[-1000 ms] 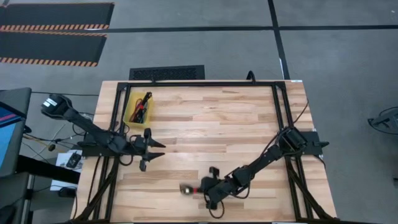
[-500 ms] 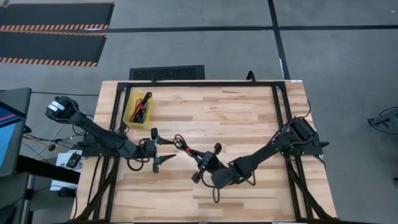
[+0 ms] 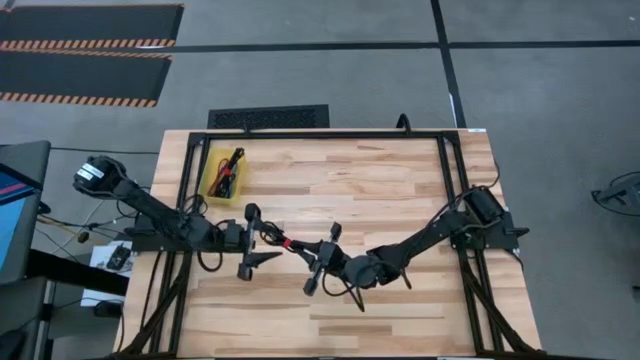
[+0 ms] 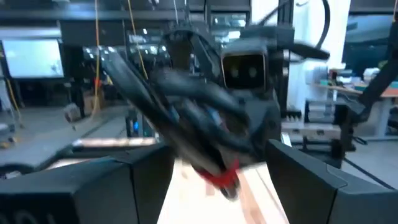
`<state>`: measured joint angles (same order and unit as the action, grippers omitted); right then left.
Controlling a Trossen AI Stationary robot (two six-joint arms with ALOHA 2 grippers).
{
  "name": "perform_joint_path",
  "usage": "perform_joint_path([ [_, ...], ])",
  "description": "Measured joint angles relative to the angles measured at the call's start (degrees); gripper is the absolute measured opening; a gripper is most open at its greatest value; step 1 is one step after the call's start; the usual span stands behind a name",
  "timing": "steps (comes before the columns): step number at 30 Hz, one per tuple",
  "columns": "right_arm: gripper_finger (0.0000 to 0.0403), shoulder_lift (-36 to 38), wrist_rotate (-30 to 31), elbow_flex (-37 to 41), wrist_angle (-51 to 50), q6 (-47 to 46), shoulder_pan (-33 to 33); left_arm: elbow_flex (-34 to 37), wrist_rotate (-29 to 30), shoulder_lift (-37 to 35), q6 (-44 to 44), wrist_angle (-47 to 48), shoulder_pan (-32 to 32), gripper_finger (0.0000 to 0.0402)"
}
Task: Pick and place USB-C Cables
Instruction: Put the black, red, and black USB cable into the yellow bin
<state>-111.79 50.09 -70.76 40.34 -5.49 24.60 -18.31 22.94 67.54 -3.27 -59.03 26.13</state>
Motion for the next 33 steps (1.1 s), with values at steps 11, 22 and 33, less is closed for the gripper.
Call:
perform_joint_path([
  [11, 0.0038, -0.09, -1.88, 0.02, 4.78, 1.05, -0.42, 0.00, -0.63, -0.01, 1.43, -2.72, -1.88, 0.0186],
  [22, 0.0075, 0.00, -5.46, 0.02, 2.77, -3.46, -1.25, 0.04, -3.14, -0.01, 1.37, -2.47, -1.75, 0.0019],
  [33, 0.0225, 0.55, -1.19, 0.03, -19.66, -16.14, -1.89, 0.02, 11.68, -0.08, 8.23, 9.98, -1.85, 0.0035],
])
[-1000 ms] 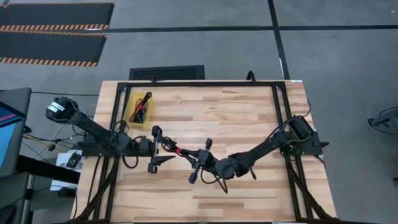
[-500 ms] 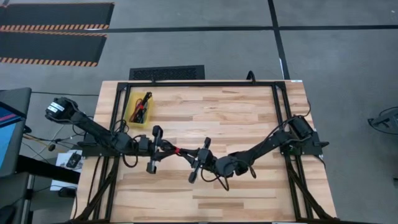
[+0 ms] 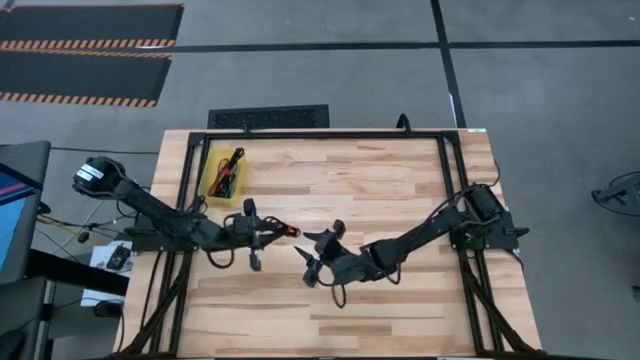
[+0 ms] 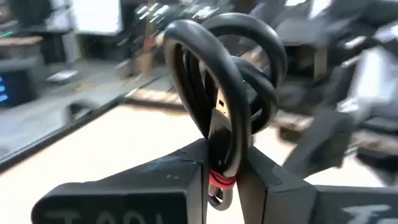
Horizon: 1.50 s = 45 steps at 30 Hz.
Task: Pick and place USB-C Cables
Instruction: Put the black, red, and black USB cable into the yellow bin
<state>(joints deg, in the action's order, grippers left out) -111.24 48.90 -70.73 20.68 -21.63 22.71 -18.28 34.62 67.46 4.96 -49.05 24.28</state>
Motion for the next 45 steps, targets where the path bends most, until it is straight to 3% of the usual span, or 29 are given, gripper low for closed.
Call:
perform_joint_path([
  [3, 0.0242, 0.48, -1.38, -0.03, -11.86, -9.28, -0.63, 0.00, 4.20, -0.17, 3.78, 7.60, -0.26, 0.0027],
  [6, 0.0244, 0.54, -2.10, 0.05, -24.55, -17.27, -1.16, -0.49, 4.21, -1.69, 9.00, 17.11, -2.02, 0.0026],
  [11, 0.0241, 0.76, -2.03, 0.04, -39.67, -26.53, -1.93, -6.68, 4.17, -6.28, 16.60, 44.61, -7.73, 0.0027],
  [17, 0.0240, 0.38, -1.62, 0.75, -43.55, -30.26, -1.40, -18.01, 3.61, -9.12, 23.28, 79.91, -17.28, 0.0029],
  [22, 0.0240, 0.35, -1.01, 1.74, -42.77, -30.11, -1.34, -23.06, -5.69, -8.98, 24.47, 100.75, -28.74, 0.0030],
  [26, 0.0240, 0.35, -1.04, 1.74, -39.75, -26.68, -1.98, -26.56, -8.94, -8.98, 21.92, 107.08, -38.82, 0.0031],
  [32, 0.0240, 0.35, -2.95, 1.72, -33.63, -20.24, -3.62, -33.84, -16.40, -8.90, 12.69, 106.96, -51.76, 0.0031],
  [36, 0.0239, 0.35, -3.87, 1.72, -31.87, -16.97, -5.05, -36.45, -17.84, -6.55, 7.46, 106.80, -59.34, 0.0031],
  [40, 0.0239, 0.35, -5.03, 1.72, -29.21, -13.15, -7.12, -35.78, -20.01, 0.52, 4.61, 106.22, -65.66, 0.0031],
  [45, 0.0239, 0.35, -8.66, 1.72, -27.26, -10.63, -9.06, -35.60, -20.86, 10.58, 3.17, 105.91, -68.12, 0.0032],
])
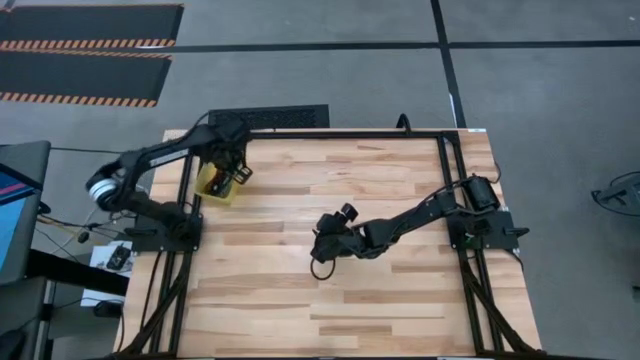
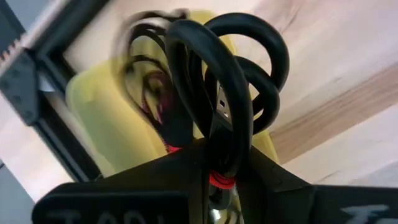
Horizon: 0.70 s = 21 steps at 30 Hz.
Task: Pick and place USB-C Cables
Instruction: Put the black, red, and black USB cable into the yellow bin
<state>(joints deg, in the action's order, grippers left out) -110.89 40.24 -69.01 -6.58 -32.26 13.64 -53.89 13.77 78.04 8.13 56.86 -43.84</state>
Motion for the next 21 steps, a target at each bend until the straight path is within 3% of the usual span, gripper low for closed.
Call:
perform_joint_path([
  [8, 0.0239, 0.00, -0.01, 0.00, -0.52, 2.25, 0.10, -0.08, 0.39, 9.27, -0.47, 0.03, -3.10, 0.0032],
  [15, 0.0240, 0.00, -0.01, 0.00, -1.00, 2.33, 0.64, -0.67, 0.41, 10.09, -1.03, 3.19, -4.72, 0.0037],
  [21, 0.0240, 0.00, -0.01, 0.00, -1.32, 2.31, 0.99, -1.96, 0.39, 7.29, -0.15, 4.13, -4.67, 0.0098],
])
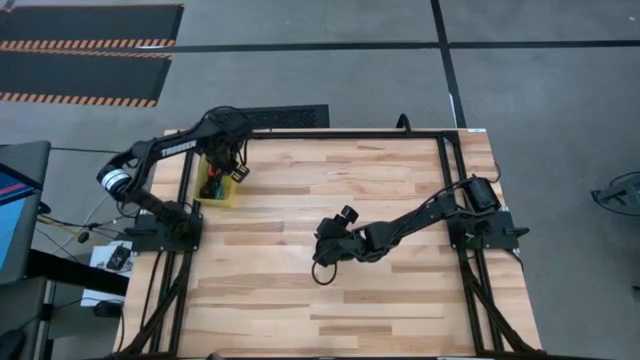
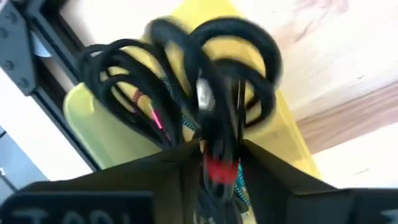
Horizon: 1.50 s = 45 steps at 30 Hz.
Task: Pick and place USB-C Cables
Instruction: Put the black, red, and black USB cable into the yellow bin, then return to Home Position
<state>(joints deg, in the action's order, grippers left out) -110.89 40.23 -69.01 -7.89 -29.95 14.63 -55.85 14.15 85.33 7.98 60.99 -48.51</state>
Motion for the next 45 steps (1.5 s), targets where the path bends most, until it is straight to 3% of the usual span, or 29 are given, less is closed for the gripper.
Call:
perform_joint_path([
  [9, 0.0240, 0.00, 0.00, 0.00, -0.25, -0.51, 0.33, -0.81, 1.16, -7.98, -0.17, 2.65, 0.02, 0.0219],
  [13, 0.0240, 0.00, 0.09, 0.00, 0.30, -0.60, 0.37, -0.78, -0.68, -13.52, -2.35, 2.55, 1.32, 0.0244],
  [16, 0.0240, 0.00, 0.11, -0.02, 1.75, -0.55, 0.35, 0.38, -3.20, -19.97, -2.13, -3.16, 4.43, 0.0249],
  [18, 0.0240, 0.00, -0.73, -0.02, 3.08, 1.19, 0.39, 2.46, -5.58, -25.32, -1.44, -9.55, 7.92, 0.0248],
  [23, 0.0240, 0.00, -12.91, -0.02, 14.58, 12.53, 1.25, 13.40, -10.99, -38.63, 2.45, -31.46, 20.53, 0.0242],
  [26, 0.0240, 0.39, -18.03, -0.04, 20.20, 19.16, 1.88, 21.70, -10.25, -44.99, 4.32, -45.48, 28.91, 0.0237],
  [32, 0.0228, 7.73, -19.38, -0.07, 15.72, 26.83, 1.37, 32.73, -4.54, -54.47, -0.60, -64.64, 39.57, 0.0214],
  [39, 0.0177, 17.02, -24.83, 0.47, 10.33, 32.08, -2.04, 34.25, -4.48, -62.87, -12.22, -70.11, 42.92, 0.0163],
  [45, 0.0117, 25.31, -31.20, 12.40, 21.73, 32.11, -7.16, 39.94, -6.06, -65.51, -12.79, -72.99, 43.81, 0.0112],
])
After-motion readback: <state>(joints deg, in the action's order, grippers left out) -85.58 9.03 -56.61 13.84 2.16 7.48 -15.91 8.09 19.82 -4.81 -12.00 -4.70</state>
